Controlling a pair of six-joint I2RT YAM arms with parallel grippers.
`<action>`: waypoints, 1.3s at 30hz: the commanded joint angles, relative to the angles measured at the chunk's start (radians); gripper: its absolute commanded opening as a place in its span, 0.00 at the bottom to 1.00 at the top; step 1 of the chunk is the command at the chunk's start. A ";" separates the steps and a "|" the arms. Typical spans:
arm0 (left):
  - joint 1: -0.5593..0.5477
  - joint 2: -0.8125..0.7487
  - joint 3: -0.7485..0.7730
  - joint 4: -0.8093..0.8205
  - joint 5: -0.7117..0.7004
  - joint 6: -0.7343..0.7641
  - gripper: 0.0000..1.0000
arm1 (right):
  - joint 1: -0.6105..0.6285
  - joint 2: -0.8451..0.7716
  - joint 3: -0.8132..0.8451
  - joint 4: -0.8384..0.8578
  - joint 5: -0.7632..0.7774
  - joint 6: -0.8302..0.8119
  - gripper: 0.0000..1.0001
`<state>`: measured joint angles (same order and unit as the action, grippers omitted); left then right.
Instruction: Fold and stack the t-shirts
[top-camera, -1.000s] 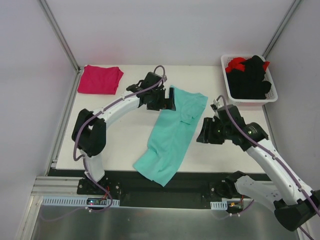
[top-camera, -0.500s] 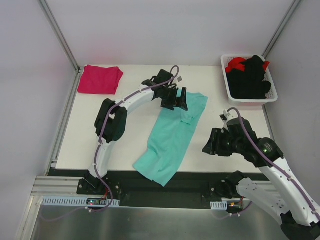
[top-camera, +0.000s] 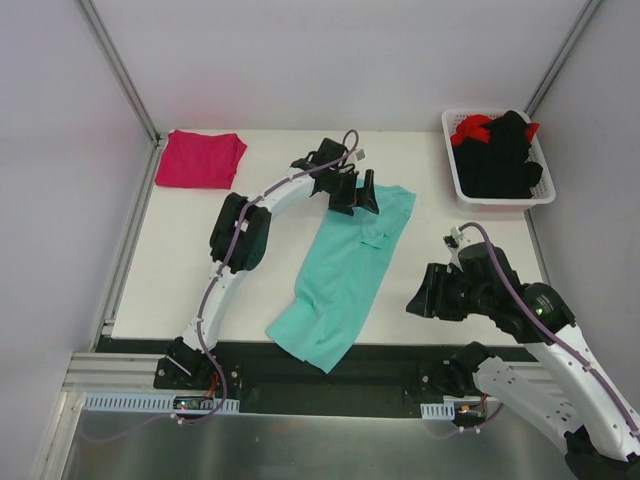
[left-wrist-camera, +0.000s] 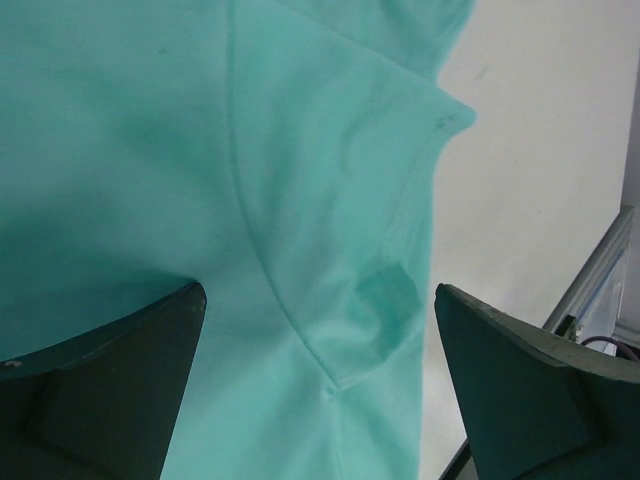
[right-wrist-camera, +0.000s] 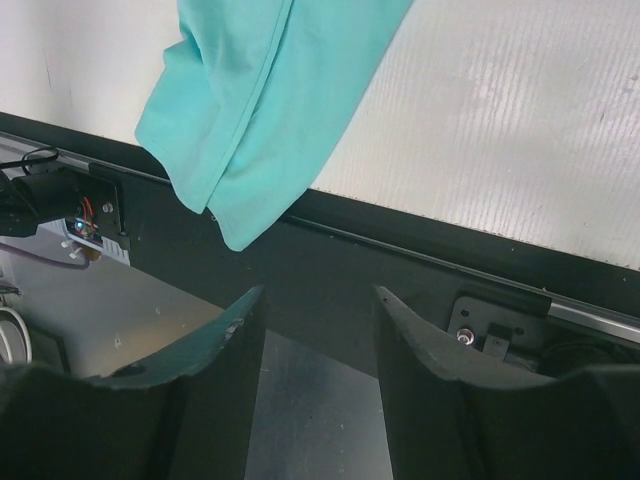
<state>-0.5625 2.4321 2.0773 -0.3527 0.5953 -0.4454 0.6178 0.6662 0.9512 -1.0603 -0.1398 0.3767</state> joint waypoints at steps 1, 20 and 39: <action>0.042 0.053 0.033 0.012 0.000 -0.045 0.99 | 0.014 -0.017 0.003 -0.029 -0.015 0.028 0.50; 0.173 0.100 0.082 0.026 -0.098 -0.088 0.99 | 0.017 -0.033 -0.020 -0.049 -0.023 0.024 0.51; 0.294 0.004 0.121 0.029 -0.120 -0.082 0.99 | 0.023 -0.027 -0.061 -0.040 -0.015 0.025 0.52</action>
<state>-0.2737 2.5278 2.1860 -0.3038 0.5156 -0.5465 0.6338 0.6346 0.8886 -1.1042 -0.1463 0.3851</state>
